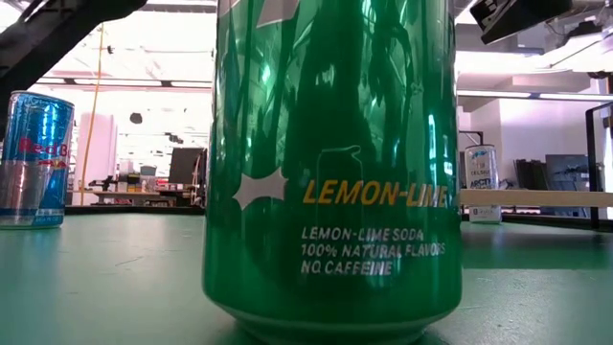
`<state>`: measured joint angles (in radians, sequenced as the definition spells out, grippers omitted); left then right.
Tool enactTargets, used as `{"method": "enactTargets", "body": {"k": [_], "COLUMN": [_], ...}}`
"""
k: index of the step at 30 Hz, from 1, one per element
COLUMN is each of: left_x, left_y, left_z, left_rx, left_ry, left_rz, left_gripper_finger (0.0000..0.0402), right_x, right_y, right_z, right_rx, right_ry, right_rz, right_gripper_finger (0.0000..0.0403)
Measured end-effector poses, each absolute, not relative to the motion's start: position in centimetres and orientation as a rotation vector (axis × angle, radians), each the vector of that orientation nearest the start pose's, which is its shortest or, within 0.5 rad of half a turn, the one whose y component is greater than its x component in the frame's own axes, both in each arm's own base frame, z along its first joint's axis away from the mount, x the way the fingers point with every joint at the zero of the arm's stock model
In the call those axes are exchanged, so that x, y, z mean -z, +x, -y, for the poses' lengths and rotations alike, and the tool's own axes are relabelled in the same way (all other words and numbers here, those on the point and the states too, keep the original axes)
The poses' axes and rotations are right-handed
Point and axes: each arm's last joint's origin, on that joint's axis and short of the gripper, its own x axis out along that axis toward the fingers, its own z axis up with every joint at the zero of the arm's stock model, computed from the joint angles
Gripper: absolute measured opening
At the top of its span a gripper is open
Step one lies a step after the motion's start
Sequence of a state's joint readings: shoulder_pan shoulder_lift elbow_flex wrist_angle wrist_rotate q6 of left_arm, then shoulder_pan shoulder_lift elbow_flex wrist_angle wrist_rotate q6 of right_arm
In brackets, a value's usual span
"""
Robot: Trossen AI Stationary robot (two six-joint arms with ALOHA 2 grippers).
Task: Place canned beverage on shelf
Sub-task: Put the top orange soda can on the shelf
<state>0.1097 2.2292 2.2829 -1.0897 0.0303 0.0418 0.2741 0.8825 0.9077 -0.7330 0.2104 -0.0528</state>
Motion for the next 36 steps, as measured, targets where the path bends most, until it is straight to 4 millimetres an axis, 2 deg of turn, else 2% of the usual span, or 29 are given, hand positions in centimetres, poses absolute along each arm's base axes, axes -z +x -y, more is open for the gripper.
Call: {"method": "enactTargets", "body": {"k": [10, 17, 24, 36], "left_x": [-30.3, -29.2, -29.1, -29.2], "left_y": [47.0, 47.0, 47.0, 47.1], "left_z": [-5.0, -5.0, -4.9, -4.8], "left_rx": [-0.053, -0.056, -0.055, 0.003], "left_ry": [-0.028, -0.033, -0.028, -0.041], "left_rz": [-1.03, -1.063, -1.066, -1.048], "left_gripper_finger": [0.0291, 0.0291, 0.0291, 0.0331], "right_x": [-31.2, -31.2, -31.2, -31.2], "right_y": [16.4, 16.5, 16.5, 16.5], "right_z": [-4.0, -4.0, -4.0, -4.0], "right_rx": [-0.078, -0.078, -0.079, -0.08], "right_ry": [-0.218, -0.218, -0.221, -0.224], "right_rz": [-0.68, -0.673, -0.669, -0.67], "right_gripper_finger": [0.003, 0.003, 0.003, 0.003]}}
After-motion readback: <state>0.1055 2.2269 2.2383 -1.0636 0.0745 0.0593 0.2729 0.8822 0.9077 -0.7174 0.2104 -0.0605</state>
